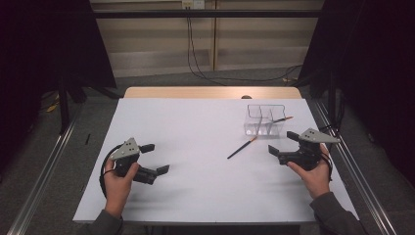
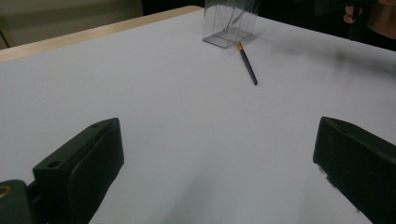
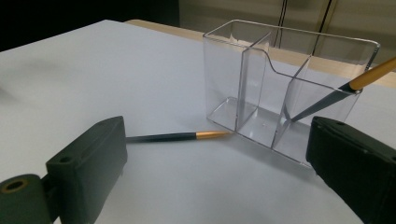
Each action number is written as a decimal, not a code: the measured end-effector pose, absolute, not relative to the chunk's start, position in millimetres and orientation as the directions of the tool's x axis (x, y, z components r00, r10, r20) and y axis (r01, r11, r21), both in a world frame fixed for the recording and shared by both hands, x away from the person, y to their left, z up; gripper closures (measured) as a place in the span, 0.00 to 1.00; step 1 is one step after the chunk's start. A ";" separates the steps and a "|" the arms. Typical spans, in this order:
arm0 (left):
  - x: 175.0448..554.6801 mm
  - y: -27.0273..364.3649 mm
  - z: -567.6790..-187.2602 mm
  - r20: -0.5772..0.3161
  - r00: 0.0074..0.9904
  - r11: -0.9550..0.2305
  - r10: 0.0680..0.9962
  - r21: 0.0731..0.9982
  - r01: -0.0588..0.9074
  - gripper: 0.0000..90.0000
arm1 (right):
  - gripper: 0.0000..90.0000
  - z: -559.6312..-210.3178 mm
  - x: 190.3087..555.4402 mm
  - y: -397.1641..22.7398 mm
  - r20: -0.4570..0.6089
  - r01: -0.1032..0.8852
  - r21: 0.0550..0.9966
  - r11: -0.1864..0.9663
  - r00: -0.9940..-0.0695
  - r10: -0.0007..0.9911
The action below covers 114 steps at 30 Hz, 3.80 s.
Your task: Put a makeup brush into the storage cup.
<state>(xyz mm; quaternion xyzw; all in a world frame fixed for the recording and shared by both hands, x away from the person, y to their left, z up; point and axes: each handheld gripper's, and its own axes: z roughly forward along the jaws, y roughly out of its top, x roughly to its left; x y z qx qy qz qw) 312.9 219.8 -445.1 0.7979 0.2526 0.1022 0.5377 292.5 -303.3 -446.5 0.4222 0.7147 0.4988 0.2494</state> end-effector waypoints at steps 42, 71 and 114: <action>315.5 216.8 -447.9 -0.111 0.855 -0.307 0.506 0.904 0.299 0.02 | 0.06 -453.3 313.9 -280.7 0.074 0.453 0.858 0.242 -0.575 0.815; 315.6 219.7 -447.2 -0.114 0.855 -0.301 0.507 0.905 0.300 0.02 | 0.09 -445.5 347.8 -261.5 0.044 0.479 0.780 0.403 -0.684 0.728; 315.4 221.1 -448.1 -0.116 0.856 -0.300 0.504 0.906 0.300 0.02 | 0.29 -433.7 372.9 -236.9 -0.116 0.397 0.581 0.711 -0.824 0.555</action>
